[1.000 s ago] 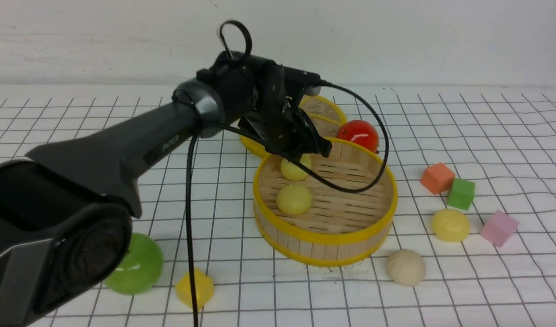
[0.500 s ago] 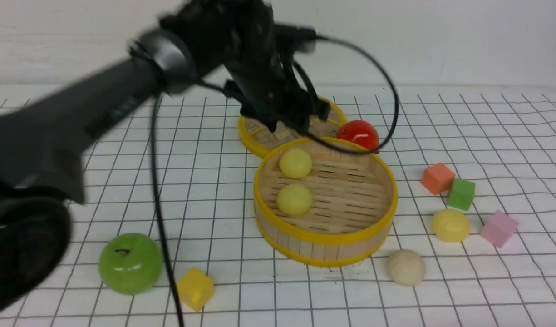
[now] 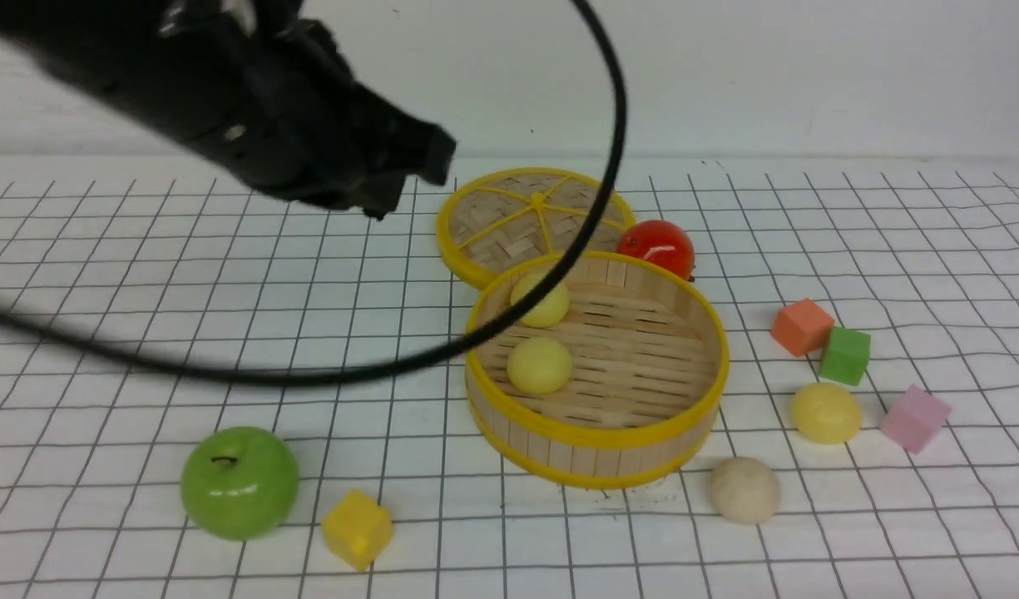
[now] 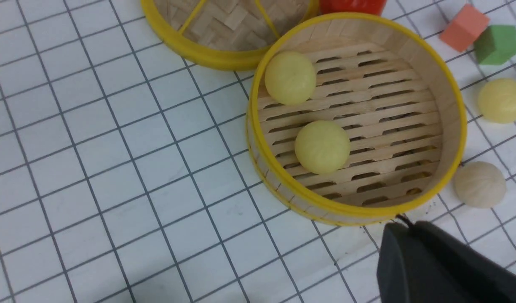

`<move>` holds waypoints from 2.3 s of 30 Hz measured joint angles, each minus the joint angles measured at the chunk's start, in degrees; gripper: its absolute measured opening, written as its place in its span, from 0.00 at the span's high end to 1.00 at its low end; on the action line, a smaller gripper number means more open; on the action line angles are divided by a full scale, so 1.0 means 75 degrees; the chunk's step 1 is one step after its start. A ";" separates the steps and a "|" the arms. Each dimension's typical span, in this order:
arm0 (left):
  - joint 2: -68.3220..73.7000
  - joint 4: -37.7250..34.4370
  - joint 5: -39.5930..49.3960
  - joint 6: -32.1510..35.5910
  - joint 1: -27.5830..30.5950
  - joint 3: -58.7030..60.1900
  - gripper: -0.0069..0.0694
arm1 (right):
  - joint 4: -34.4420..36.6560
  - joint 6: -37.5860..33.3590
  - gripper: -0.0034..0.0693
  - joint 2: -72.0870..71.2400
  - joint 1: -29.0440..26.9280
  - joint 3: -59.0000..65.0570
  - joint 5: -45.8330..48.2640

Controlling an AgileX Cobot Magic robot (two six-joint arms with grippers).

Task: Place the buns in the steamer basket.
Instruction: Use the right arm to grab a steamed stuffed bun

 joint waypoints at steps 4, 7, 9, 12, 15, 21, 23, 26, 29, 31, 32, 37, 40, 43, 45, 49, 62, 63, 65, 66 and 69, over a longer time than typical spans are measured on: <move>-0.1959 -0.0110 -0.1557 -0.0008 0.0000 0.2554 0.93 | 0.0000 0.0000 0.62 0.0000 0.0000 0.0000 0.0000; -0.3504 -0.0270 -0.2924 -0.0008 0.0000 0.4456 0.93 | -0.0303 -0.0196 0.62 0.0000 0.0000 0.0000 0.0000; -0.4273 -0.0468 -0.3333 -0.0013 0.0000 0.5231 0.93 | -0.0527 -0.0294 0.62 0.0000 0.0000 0.0000 -0.0017; -0.5818 -0.0989 -0.4236 -0.0016 0.0000 0.6959 0.93 | -0.0859 -0.0375 0.62 0.0000 0.0000 0.0000 -0.0032; -0.6840 -0.1176 -0.4784 -0.0022 0.0000 0.7997 0.93 | -0.0786 -0.0365 0.62 0.0000 0.0000 0.0000 -0.0081; -0.8142 -0.1264 -0.5797 -0.0031 0.0000 0.9591 0.93 | 0.1821 0.0878 0.62 0.0000 0.0000 0.0068 -0.1016; -0.8195 -0.1264 -0.5830 -0.0034 0.0000 0.9830 0.93 | 0.2529 0.1135 0.62 0.0000 0.0000 0.0068 -0.1412; -0.8195 -0.1265 -0.5791 -0.0034 0.0000 1.0135 0.93 | 0.3460 0.1266 0.63 0.0000 0.0000 0.0068 -0.2038; -0.8195 -0.1265 -0.5682 -0.0034 0.0000 1.0308 0.93 | 0.3737 0.1291 0.68 0.0000 0.0000 -0.0097 -0.1926; -0.8195 -0.1265 -0.5532 -0.0034 0.0000 1.0433 0.93 | 0.3646 0.1067 0.76 0.0386 0.0000 -0.0884 -0.1035; -0.8195 -0.1265 -0.5485 -0.0034 0.0000 1.0460 0.93 | 0.3555 0.0946 0.78 0.0697 0.0000 -0.1281 -0.0746; -0.8195 -0.1265 -0.5155 -0.0034 0.0000 1.0495 0.93 | 0.2586 -0.0432 0.92 0.3633 0.0000 -0.4022 0.2101; -0.8195 -0.1265 -0.5070 -0.0034 0.0000 1.0495 0.93 | 0.2158 -0.0841 0.95 0.5575 0.0007 -0.5225 0.3445; -0.8202 -0.1265 -0.5042 -0.0034 0.0000 1.0495 0.93 | 0.1875 -0.0945 0.95 0.7448 0.0249 -0.6188 0.4270; -0.8202 -0.1265 -0.5033 -0.0034 0.0000 1.0495 0.93 | 0.1727 -0.0952 0.95 0.8709 0.0761 -0.6644 0.4270; -0.8202 -0.1265 -0.5033 -0.0034 0.0000 1.0495 0.93 | 0.1259 -0.0633 0.95 1.0331 0.1895 -0.7388 0.3829; -0.8202 -0.1265 -0.5033 -0.0034 0.0000 1.0495 0.92 | -0.0060 0.0880 0.50 1.3218 0.2758 -0.8744 0.2968; -0.8202 -0.1265 -0.5033 -0.0034 0.0000 1.0495 0.92 | -0.0060 0.0880 0.50 1.3253 0.2758 -0.8759 0.2952; -0.8202 -0.1265 -0.5033 -0.0034 0.0000 1.0495 0.92 | -0.0088 0.0886 0.47 1.3389 0.2758 -0.8814 0.2711; -0.8202 -0.1265 -0.5033 -0.0034 0.0000 1.0495 0.92 | -0.0094 0.0886 0.47 1.3429 0.2758 -0.8822 0.2658; -0.8202 -0.1265 -0.5033 -0.0034 0.0000 1.0495 0.92 | -0.0161 0.0888 0.49 1.3562 0.2758 -0.8839 0.2482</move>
